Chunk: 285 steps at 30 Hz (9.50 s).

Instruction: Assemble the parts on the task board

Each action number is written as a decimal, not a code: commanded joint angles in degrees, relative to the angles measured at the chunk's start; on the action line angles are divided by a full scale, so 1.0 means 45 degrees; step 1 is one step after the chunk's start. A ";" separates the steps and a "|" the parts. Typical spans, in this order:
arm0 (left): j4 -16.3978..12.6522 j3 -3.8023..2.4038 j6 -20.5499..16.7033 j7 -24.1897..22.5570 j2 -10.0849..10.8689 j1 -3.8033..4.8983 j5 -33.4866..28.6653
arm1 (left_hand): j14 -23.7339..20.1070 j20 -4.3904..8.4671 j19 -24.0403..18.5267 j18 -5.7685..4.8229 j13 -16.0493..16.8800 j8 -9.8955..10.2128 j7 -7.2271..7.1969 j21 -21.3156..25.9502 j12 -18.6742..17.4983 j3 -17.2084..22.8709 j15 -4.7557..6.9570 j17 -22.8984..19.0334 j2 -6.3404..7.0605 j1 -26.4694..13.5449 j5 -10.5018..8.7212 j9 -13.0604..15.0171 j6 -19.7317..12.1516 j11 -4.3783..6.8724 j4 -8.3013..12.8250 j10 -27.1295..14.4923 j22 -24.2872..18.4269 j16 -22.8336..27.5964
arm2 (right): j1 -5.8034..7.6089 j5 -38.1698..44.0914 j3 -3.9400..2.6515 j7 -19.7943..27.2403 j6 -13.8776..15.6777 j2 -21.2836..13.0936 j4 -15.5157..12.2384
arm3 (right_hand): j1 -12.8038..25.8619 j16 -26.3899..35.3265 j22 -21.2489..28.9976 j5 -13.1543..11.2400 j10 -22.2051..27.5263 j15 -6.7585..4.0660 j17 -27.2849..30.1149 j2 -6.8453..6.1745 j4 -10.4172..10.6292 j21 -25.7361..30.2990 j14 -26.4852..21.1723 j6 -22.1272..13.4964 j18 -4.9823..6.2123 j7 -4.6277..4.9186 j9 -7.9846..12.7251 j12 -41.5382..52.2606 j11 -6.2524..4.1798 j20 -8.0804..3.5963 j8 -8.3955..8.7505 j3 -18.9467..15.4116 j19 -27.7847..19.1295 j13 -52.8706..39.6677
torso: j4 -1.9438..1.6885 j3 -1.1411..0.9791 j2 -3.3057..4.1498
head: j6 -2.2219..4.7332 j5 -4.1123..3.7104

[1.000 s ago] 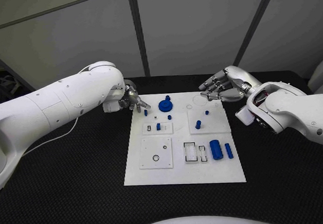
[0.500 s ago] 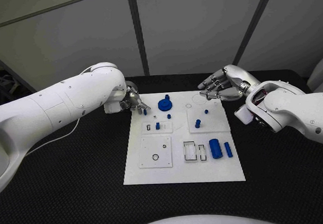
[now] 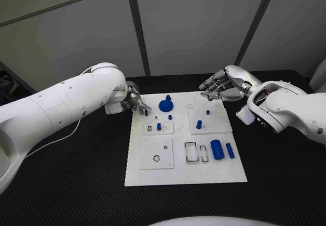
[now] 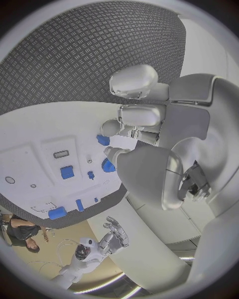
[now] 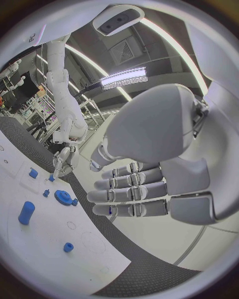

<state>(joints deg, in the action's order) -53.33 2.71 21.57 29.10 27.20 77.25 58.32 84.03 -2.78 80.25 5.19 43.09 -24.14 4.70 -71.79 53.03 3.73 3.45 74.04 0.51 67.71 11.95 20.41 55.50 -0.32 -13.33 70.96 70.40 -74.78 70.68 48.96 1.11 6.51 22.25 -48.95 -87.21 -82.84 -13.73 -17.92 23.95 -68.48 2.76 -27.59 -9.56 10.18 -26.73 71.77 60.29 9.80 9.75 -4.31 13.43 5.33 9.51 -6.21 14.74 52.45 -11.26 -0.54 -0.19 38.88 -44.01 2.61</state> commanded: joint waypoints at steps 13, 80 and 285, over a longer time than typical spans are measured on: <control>0.0044 -0.0005 -0.0310 -0.0283 -0.0045 0.0018 -0.0268 | 0.0391 -0.0016 0.0042 -0.0063 -0.0214 0.0101 -0.0030 -0.0066 -0.0085 0.0171 -0.0006 -0.0037 -0.0255 0.0761 0.0013 -0.0150 0.0062 0.0040 0.0333 -0.0133 0.0048 -0.0037 | 0.0021 0.0034 -0.0008 0.0013 -0.0159 0.0012 -0.0003 | 0.0063 0.0052 0.0014 0.0056 0.0051 -0.0028 -0.0016 0.0036 -0.0028 0.0050 0.0075 0.0041 0.0147 -0.0007 -0.0003 -0.0092 0.0040 0.0035 0.0006 0.0022 0.0095 0.0018 | -0.0002 -0.0003 -0.0002 | -0.0017 -0.0023; -0.4900 0.0006 -0.3557 -0.0544 0.2816 -0.0273 0.0749 | 0.0504 0.0197 0.0335 -0.0175 -0.0472 -0.1060 -0.0329 -0.0441 -0.0077 0.7962 0.0234 0.0143 0.1552 0.0512 -0.0137 0.0921 0.0394 0.0353 0.3107 0.0860 0.0815 -0.0252 | 0.0019 0.0048 -0.0008 0.0061 -0.0103 -0.0108 -0.0038 | 0.0114 0.0097 0.0034 0.0076 0.0029 -0.0017 -0.0024 0.0037 -0.0011 0.0088 0.0091 0.0022 0.0143 0.0007 0.0003 -0.0131 0.0053 0.0039 0.0030 0.0020 0.0113 0.0059 | -0.0032 -0.0005 -0.0013 | -0.0012 0.0112; -0.7273 0.0369 -0.8195 -0.6142 0.4744 -0.2466 0.4875 | -0.2370 -0.0535 -0.3625 0.1163 -0.3755 0.1324 0.0339 0.7265 0.0858 0.1349 -0.0529 -0.4015 0.2251 0.2280 -0.0798 -0.3558 0.0285 -0.0411 0.1609 -0.3468 -0.4089 0.0237 | 0.0009 0.0369 -0.0002 0.0019 -0.0086 -0.0334 -0.0045 | 0.0094 0.0203 0.0072 0.0103 -0.0015 -0.0014 -0.0046 0.0088 -0.0054 0.0166 0.0122 0.0026 0.0141 0.0013 0.0003 -0.0219 0.0057 0.0039 0.0058 0.0084 0.0156 0.0150 | -0.0029 0.0006 -0.0014 | -0.0040 -0.0055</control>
<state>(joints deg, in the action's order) -85.86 4.46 -15.24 1.37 48.45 66.03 80.87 73.01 -5.13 63.77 11.00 26.16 -18.45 6.23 -39.17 56.69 10.22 1.02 56.04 10.69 78.41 8.12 4.45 56.63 -2.11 -6.07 54.92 51.96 -73.46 70.63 50.50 1.13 6.30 21.84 -50.50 -87.39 -82.62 -13.07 -17.69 24.13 -68.48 2.56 -27.70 -9.33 10.03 -26.29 71.97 60.29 9.80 9.75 -4.29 12.78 5.33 9.71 -6.21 14.89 52.64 -10.67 -0.61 -0.15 38.84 -44.29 2.33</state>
